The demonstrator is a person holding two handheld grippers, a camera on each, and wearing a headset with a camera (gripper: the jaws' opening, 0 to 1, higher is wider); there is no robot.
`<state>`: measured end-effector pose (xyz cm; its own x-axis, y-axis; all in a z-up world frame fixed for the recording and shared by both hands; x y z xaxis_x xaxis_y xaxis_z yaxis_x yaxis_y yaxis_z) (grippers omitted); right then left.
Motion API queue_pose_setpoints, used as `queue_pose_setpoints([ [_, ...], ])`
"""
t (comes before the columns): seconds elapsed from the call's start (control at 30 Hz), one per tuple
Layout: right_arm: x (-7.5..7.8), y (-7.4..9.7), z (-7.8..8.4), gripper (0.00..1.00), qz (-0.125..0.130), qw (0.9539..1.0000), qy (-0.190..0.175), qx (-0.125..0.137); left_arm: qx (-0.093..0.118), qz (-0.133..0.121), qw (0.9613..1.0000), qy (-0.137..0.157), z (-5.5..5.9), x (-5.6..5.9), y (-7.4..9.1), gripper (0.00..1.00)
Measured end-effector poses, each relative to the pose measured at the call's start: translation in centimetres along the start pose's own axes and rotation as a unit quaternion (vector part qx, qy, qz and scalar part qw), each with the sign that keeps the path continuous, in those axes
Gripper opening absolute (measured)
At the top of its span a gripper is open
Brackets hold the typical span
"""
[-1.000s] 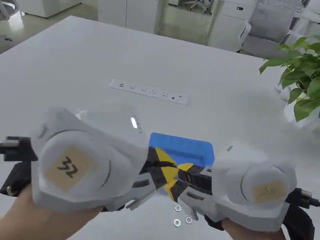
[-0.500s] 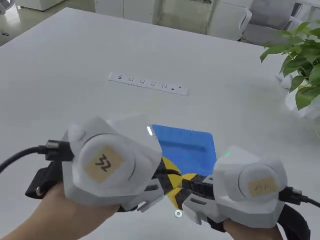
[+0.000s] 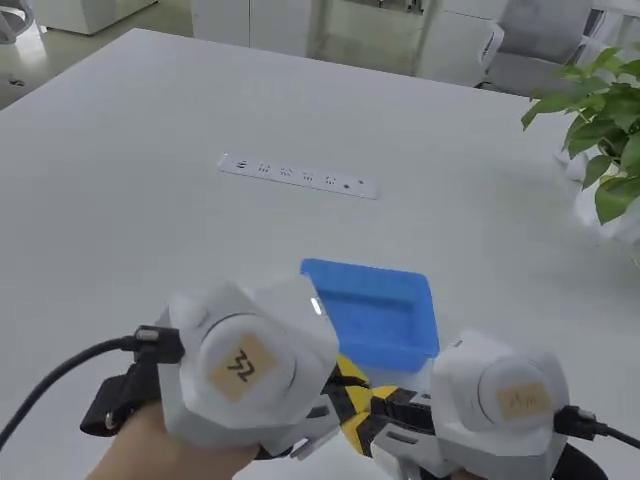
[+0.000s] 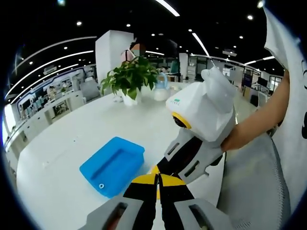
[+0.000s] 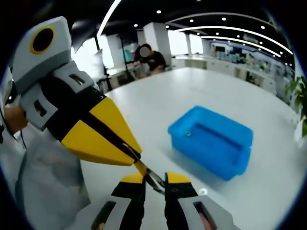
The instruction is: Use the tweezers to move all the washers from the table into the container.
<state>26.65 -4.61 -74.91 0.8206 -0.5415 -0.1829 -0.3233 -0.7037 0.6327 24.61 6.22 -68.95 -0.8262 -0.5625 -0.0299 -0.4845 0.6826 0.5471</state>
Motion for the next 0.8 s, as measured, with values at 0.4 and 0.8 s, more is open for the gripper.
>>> queue_pose_setpoints([
  [0.4,0.1,-0.7,0.7,0.11,0.007,0.9994,0.028,-0.02,-0.015,-0.008,0.9996,-0.021,0.7,0.6,-0.8,0.0],
  [0.8,0.3,-1.0,1.4,0.11,0.016,0.999,0.031,-0.029,-0.017,-0.024,0.9994,-0.017,1.2,0.9,-1.3,0.0],
])
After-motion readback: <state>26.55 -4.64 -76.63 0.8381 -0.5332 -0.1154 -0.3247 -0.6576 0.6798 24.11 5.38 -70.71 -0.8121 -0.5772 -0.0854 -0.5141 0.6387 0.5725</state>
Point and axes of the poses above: the centre of the closed fingertips' face, and the gripper's own axes: y roughly backward along the fingers, x roughly to its right, z roughly out of its underside, the point moved 9 cm from there along y, roughly backward along the fingers, and after that the axes turned 1 degree about -z, right-handed, at the moved point
